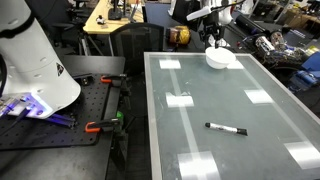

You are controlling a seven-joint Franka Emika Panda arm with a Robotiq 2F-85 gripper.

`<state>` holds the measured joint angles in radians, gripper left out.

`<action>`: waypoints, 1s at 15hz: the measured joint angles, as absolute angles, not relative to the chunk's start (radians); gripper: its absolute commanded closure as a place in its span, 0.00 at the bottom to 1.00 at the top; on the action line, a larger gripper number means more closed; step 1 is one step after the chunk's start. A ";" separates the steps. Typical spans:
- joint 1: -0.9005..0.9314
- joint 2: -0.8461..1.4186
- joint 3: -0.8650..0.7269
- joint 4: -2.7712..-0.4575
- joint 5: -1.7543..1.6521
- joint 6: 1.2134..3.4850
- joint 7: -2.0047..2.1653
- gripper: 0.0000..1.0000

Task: Slide the bowl to the left

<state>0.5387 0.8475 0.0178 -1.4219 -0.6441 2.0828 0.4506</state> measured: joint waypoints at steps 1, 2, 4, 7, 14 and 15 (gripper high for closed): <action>0.540 0.847 0.018 -1.420 -0.644 2.081 0.451 0.00; 0.542 0.847 0.018 -1.419 -0.644 2.079 0.450 0.00; 0.545 0.845 0.018 -1.417 -0.644 2.075 0.450 0.00; 0.548 0.831 0.018 -1.418 -0.644 2.068 0.450 0.00; 0.516 0.695 0.018 -1.501 -0.624 2.062 0.459 0.00; 0.505 0.665 0.018 -1.528 -0.616 2.065 0.461 0.00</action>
